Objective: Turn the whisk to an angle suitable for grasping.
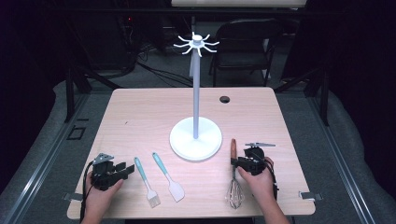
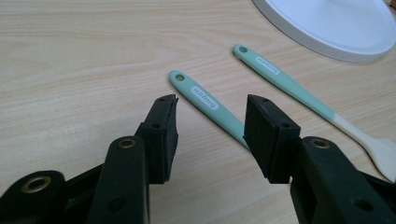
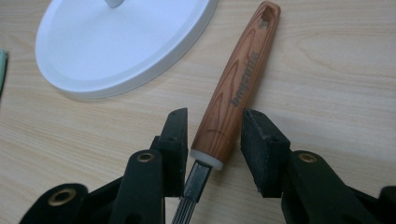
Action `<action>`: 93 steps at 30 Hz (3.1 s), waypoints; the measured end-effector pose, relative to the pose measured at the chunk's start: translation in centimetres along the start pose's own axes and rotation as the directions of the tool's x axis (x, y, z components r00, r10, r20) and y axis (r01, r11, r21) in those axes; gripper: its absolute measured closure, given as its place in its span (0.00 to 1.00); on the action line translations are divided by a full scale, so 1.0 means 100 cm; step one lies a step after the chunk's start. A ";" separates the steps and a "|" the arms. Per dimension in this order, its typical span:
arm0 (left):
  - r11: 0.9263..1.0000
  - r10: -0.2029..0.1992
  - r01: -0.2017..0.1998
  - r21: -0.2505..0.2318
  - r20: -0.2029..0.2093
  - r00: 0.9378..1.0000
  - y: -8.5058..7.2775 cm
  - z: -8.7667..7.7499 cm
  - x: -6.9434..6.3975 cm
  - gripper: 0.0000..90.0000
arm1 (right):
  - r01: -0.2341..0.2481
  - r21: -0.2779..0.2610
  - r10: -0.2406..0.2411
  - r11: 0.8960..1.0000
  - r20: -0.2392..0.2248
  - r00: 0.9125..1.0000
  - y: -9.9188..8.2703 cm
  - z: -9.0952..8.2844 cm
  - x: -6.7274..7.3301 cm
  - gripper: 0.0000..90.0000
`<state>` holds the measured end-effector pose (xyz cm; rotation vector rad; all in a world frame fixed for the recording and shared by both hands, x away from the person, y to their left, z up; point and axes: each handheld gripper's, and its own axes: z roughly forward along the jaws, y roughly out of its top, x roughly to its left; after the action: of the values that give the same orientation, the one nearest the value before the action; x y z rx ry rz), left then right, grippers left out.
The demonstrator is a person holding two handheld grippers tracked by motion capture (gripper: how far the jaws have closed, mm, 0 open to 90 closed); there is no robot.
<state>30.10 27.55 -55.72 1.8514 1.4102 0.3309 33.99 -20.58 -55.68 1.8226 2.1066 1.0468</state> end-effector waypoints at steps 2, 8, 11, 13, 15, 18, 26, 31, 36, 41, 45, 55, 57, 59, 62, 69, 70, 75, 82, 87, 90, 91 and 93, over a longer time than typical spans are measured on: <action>1.000 0.001 -0.001 0.003 -0.003 1.000 -0.001 -0.001 0.001 0.60 | -0.001 0.014 0.001 1.000 0.006 1.000 0.000 0.004 0.002 0.67; 1.000 -0.001 0.001 0.002 -0.008 1.000 -0.003 -0.003 0.001 0.60 | -0.006 0.039 0.005 0.999 0.009 1.000 0.001 0.011 0.003 0.66; 1.000 -0.003 0.003 0.006 -0.013 1.000 -0.004 -0.004 0.002 0.60 | -0.004 0.040 0.003 0.999 0.013 1.000 0.001 0.013 0.004 0.66; 1.000 -0.005 0.005 0.011 -0.013 1.000 -0.004 -0.005 0.003 0.60 | -0.004 0.052 0.003 0.999 0.011 1.000 0.002 0.013 0.005 0.66; 1.000 -0.006 0.006 0.007 -0.017 1.000 -0.005 -0.005 0.003 0.60 | -0.014 0.041 0.014 0.999 0.008 1.000 0.001 0.016 0.006 0.65; 1.000 -0.007 0.007 0.005 -0.016 1.000 -0.005 -0.005 0.003 0.60 | -0.002 0.064 0.002 0.998 0.004 1.000 0.003 0.016 0.006 0.66; 1.000 -0.010 0.010 0.014 -0.014 1.000 -0.005 -0.006 0.005 0.60 | 0.003 0.089 -0.004 0.996 0.004 1.000 0.007 0.009 0.002 0.73; 1.000 -0.010 0.010 0.015 -0.013 1.000 -0.005 -0.007 0.005 0.60 | 0.005 0.106 -0.005 0.994 0.007 1.000 0.009 0.006 -0.001 0.75; 1.000 -0.013 0.014 0.004 -0.014 1.000 -0.005 -0.006 0.005 0.60 | 0.033 0.127 -0.036 0.991 0.024 0.999 0.009 0.001 -0.005 0.76; 1.000 -0.009 0.009 0.016 -0.012 1.000 -0.005 -0.006 0.005 0.60 | -0.007 0.143 0.008 0.990 -0.004 1.000 0.009 0.004 -0.009 0.74; 1.000 -0.010 0.010 0.015 -0.013 1.000 -0.005 -0.006 0.005 0.60 | -0.027 0.158 0.028 0.987 -0.009 1.000 0.009 0.008 -0.008 0.73; 1.000 -0.011 0.011 0.009 -0.014 1.000 -0.005 -0.005 0.004 0.60 | 0.010 0.163 -0.016 0.987 0.032 0.999 0.008 0.009 0.002 0.76; 1.000 -0.010 0.010 0.016 -0.011 1.000 -0.005 -0.006 0.005 0.60 | 0.012 0.164 -0.018 0.986 0.032 0.999 0.007 0.009 0.001 0.76; 1.000 -0.011 0.011 0.016 -0.011 1.000 -0.005 -0.006 0.005 0.60 | 0.014 0.171 -0.020 0.985 0.030 0.999 0.008 0.008 0.000 0.76; 1.000 -0.014 0.014 0.006 -0.014 1.000 -0.005 -0.005 0.005 0.60 | 0.021 0.176 -0.028 0.984 0.034 0.999 0.008 0.006 0.000 0.77; 1.000 -0.013 0.013 -0.006 -0.003 1.000 -0.003 -0.007 0.003 0.60 | 0.033 0.136 -0.038 0.990 0.034 0.999 0.007 0.001 -0.002 0.77; 1.000 -0.013 0.013 -0.012 -0.001 1.000 -0.003 -0.007 0.002 0.60 | 0.039 0.132 -0.044 0.991 0.034 0.998 0.006 0.000 -0.002 0.77; 1.000 -0.002 0.002 -0.031 0.016 1.000 -0.001 -0.006 -0.003 0.60 | 0.087 0.081 -0.089 0.993 0.025 0.996 0.005 -0.008 0.004 0.77; 0.998 0.025 -0.022 -0.062 0.047 0.999 0.007 -0.006 -0.013 0.59 | 0.177 -0.020 -0.177 0.984 0.015 0.984 0.003 -0.024 0.017 0.79; 0.996 0.055 -0.050 -0.071 0.065 0.996 0.012 -0.005 -0.024 0.59 | 0.211 -0.039 -0.211 0.977 0.002 0.977 0.002 -0.021 0.022 0.79; 0.995 0.057 -0.049 -0.089 0.089 0.994 0.015 -0.007 -0.031 0.59 | 0.205 -0.044 -0.206 0.978 -0.017 0.978 0.000 -0.021 0.022 0.79; 0.994 0.059 -0.049 -0.099 0.098 0.993 0.016 -0.007 -0.034 0.58 | 0.232 -0.019 -0.232 0.973 -0.007 0.973 0.002 -0.026 0.021 0.79; 0.991 0.075 -0.061 -0.121 0.115 0.991 0.020 -0.008 -0.041 0.57 | 0.196 -0.075 -0.200 0.978 -0.053 0.978 0.001 -0.027 0.023 0.79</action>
<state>29.55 23.99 -52.77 1.7960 1.2232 0.3251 32.07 -19.53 -52.94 1.5313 2.2022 1.1208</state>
